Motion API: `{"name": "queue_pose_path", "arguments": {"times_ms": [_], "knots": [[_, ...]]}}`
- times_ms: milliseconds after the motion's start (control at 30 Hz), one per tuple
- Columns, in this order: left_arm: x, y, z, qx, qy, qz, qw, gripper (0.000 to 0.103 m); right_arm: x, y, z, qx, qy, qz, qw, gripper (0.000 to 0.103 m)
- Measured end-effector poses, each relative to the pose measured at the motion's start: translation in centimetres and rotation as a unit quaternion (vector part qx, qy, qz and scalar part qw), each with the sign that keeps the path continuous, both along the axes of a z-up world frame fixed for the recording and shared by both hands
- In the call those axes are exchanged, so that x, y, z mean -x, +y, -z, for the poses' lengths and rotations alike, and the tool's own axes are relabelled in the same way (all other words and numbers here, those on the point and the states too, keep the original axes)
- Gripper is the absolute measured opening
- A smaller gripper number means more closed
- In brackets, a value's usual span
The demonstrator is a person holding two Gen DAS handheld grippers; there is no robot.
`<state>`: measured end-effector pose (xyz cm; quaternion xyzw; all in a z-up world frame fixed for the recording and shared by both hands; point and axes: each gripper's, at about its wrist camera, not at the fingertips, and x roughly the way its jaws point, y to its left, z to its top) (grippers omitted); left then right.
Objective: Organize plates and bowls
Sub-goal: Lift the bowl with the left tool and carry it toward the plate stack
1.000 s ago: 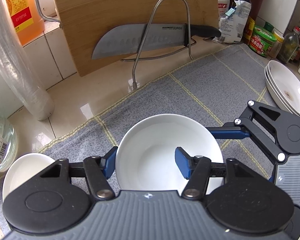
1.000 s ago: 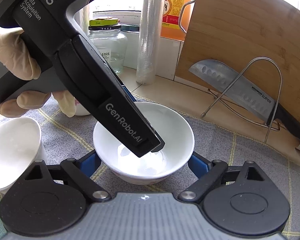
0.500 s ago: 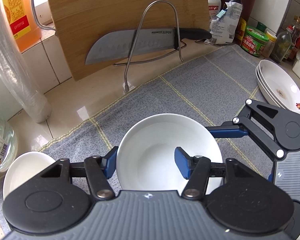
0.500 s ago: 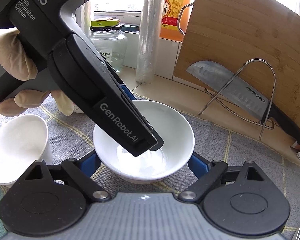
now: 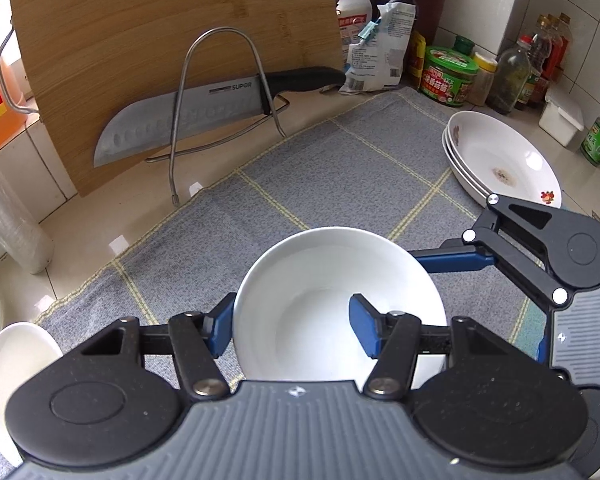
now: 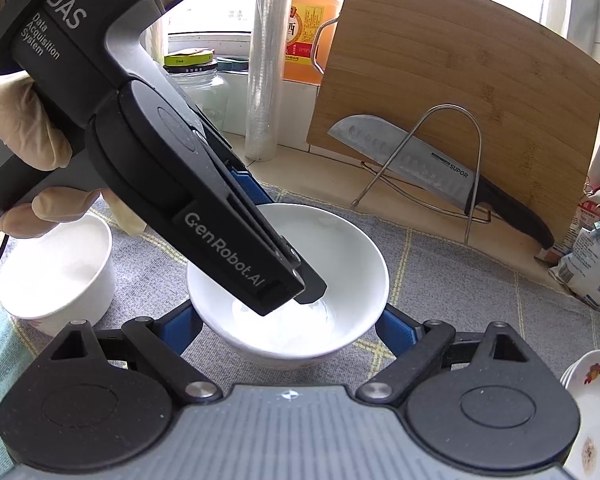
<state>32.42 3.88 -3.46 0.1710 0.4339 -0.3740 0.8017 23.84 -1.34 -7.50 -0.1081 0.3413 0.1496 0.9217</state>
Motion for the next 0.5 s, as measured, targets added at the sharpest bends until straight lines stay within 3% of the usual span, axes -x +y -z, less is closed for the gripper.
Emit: {"name": "queue_pose_path", "arguments": {"times_ms": [500], "knots": [[3.0, -4.8, 0.8, 0.012, 0.006, 0.080, 0.9967, 0.058, 4.3, -3.1, 0.3, 0.006, 0.008, 0.080, 0.997, 0.095]]}}
